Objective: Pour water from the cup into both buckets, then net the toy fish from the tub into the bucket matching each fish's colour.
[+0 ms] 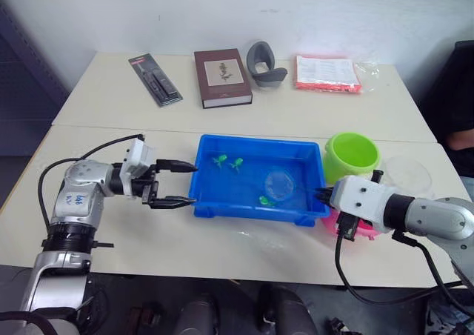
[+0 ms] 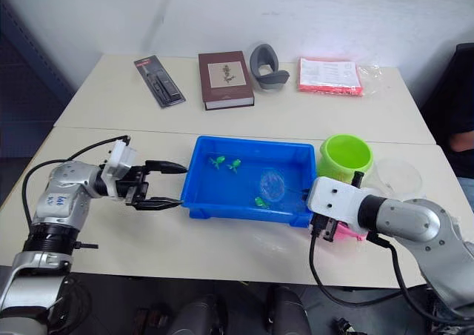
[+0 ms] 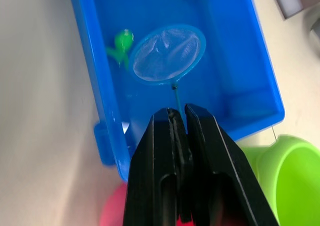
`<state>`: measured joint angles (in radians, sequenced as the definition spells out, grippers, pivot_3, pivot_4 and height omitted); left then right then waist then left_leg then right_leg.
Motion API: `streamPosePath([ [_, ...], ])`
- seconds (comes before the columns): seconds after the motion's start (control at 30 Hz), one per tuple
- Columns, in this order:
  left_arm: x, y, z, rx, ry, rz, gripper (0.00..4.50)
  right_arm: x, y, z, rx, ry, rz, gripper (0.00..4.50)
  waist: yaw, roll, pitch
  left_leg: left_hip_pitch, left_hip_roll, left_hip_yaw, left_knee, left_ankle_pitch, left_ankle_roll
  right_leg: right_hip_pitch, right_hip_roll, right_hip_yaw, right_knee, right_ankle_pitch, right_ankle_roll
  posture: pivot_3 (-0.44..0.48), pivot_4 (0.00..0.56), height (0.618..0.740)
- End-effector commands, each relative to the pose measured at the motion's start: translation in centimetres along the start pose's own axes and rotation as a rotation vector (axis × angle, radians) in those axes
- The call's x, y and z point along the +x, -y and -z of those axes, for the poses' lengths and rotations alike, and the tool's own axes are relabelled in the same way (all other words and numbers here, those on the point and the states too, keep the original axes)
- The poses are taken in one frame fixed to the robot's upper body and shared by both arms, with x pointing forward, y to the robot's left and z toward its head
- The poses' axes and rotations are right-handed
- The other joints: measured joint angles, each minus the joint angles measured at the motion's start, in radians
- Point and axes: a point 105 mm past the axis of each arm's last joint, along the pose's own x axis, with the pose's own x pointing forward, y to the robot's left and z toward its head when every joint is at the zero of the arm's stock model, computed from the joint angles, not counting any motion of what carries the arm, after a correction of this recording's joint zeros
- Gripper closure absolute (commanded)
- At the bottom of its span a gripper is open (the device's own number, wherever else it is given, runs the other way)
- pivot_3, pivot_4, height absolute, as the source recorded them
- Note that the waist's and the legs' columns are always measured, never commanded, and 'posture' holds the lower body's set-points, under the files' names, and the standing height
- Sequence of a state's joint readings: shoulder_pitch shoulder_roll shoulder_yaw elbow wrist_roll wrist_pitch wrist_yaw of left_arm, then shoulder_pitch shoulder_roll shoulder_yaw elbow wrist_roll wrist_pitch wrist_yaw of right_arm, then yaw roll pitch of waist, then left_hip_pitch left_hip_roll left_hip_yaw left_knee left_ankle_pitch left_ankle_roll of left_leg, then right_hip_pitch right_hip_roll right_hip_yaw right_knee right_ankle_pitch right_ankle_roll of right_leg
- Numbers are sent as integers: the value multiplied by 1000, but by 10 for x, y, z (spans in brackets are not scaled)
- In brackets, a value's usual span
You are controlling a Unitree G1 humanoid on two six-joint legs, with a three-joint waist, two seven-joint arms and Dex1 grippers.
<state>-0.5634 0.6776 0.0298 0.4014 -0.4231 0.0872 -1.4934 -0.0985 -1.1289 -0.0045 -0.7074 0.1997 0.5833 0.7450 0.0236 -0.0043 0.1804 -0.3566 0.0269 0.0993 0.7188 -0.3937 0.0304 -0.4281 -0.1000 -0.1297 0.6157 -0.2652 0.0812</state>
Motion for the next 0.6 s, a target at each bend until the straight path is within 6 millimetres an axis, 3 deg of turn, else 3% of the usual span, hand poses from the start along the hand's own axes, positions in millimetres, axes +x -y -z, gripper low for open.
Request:
streamPosePath([
  [0.03, -5, 3, -6, 32, -3, 3, 63, 5, 6, 8, -67, -46, -35, 4500, 0, 0, 0, 0, 0, 0, 0, 0, 0, 0, 0, 0, 0, 0, 0, 0, 150, 740],
  [0.2, -10, 0, -4, 32, -9, -44, 63, 21, -3, 3, -25, 5, -135, 4500, -3, 0, 0, 0, 0, 1, 0, 0, 0, 0, 0, 0, 1, 0, 0, 0, 150, 740],
  [0.43, -11, -1, -4, 31, -13, -56, 63, 28, -7, -7, 295, 105, -208, 4500, -3, 0, 0, 1, 1, 2, 0, 0, -1, -1, 0, -1, 2, 0, -1, 0, 150, 740],
  [0.6, -8, -3, -6, 41, -7, -60, 63, 19, 9, -17, 561, 232, -176, 4500, 0, 0, 0, 0, 0, 1, 1, 0, -1, -1, -1, -1, 3, 0, 0, 0, 150, 740],
])
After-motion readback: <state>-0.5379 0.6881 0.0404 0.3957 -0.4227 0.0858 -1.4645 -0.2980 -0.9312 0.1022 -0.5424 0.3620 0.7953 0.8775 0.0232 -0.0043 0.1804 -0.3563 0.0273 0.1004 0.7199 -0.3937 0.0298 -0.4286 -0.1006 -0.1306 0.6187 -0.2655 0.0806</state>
